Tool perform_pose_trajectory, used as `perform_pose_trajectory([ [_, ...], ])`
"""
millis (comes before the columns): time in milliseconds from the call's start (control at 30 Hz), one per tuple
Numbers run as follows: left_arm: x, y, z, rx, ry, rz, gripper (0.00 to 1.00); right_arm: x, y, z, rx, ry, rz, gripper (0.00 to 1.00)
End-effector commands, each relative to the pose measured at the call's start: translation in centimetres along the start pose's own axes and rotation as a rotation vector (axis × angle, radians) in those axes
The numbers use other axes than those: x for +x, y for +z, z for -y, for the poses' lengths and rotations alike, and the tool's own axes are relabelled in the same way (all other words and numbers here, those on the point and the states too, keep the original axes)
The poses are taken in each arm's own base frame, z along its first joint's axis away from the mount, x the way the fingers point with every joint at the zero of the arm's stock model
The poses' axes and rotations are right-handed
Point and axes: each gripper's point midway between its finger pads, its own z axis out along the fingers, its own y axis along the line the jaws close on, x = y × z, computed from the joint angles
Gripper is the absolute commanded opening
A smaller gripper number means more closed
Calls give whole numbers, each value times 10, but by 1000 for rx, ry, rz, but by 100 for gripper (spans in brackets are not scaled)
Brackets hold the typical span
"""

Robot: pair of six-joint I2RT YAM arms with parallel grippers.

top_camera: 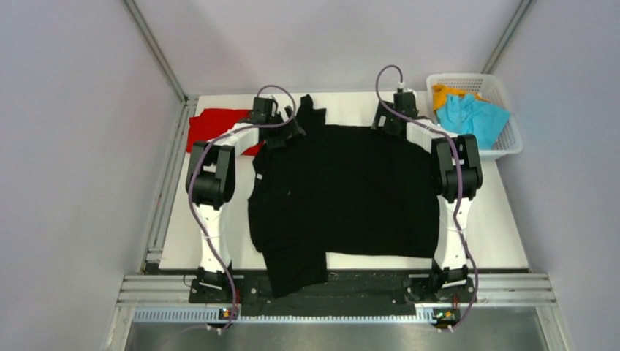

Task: Fold and stack the t-shirts
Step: Flatten out the tshirt

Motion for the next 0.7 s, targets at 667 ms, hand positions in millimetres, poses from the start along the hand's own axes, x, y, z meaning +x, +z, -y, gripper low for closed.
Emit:
perform_pose_trajectory([
  [667, -73, 84, -56, -66, -162, 52, 99, -51, 109, 14, -55, 284, 18, 96],
])
